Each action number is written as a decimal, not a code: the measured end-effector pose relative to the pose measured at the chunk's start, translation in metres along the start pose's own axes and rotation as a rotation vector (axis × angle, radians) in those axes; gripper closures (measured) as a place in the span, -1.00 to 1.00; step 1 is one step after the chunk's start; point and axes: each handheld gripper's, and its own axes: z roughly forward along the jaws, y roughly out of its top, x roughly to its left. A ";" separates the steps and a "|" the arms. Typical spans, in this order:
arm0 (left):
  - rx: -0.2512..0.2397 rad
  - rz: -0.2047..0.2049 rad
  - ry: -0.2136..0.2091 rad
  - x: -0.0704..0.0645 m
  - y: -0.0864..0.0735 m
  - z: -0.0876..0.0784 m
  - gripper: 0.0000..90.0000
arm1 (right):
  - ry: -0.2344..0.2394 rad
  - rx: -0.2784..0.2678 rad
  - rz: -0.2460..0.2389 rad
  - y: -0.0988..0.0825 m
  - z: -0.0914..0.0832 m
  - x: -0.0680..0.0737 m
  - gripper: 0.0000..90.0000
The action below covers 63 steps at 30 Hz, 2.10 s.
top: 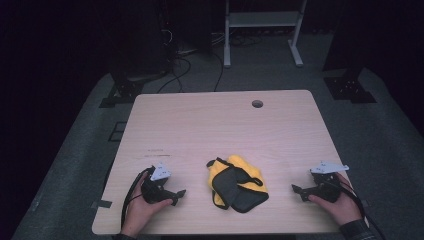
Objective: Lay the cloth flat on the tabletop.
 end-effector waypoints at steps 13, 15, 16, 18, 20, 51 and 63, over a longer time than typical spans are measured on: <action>-0.071 -0.018 -0.077 -0.006 0.017 -0.012 -0.62 | 0.001 0.001 0.001 0.000 -0.001 0.000 -0.91; -0.083 -0.016 -0.090 -0.009 0.022 -0.013 -0.57 | 0.000 0.000 0.001 -0.001 -0.001 0.000 -0.91; -0.089 -0.014 -0.095 -0.011 0.025 -0.014 -0.54 | -0.003 -0.002 0.005 0.000 -0.001 0.000 -0.90; -0.100 -0.004 -0.107 -0.015 0.030 -0.015 -0.52 | -0.005 -0.002 0.007 0.000 0.000 0.000 -0.90; -0.106 -0.003 -0.120 -0.017 0.033 -0.016 -0.51 | -0.006 -0.002 0.006 0.000 0.000 0.000 -0.90; -0.096 0.052 -0.306 -0.058 0.085 0.031 -0.19 | 0.336 -0.106 -0.144 0.075 0.025 0.078 0.11; -0.073 0.075 -0.314 -0.064 0.082 0.041 0.43 | 0.355 -0.066 -0.199 0.088 0.051 0.098 0.54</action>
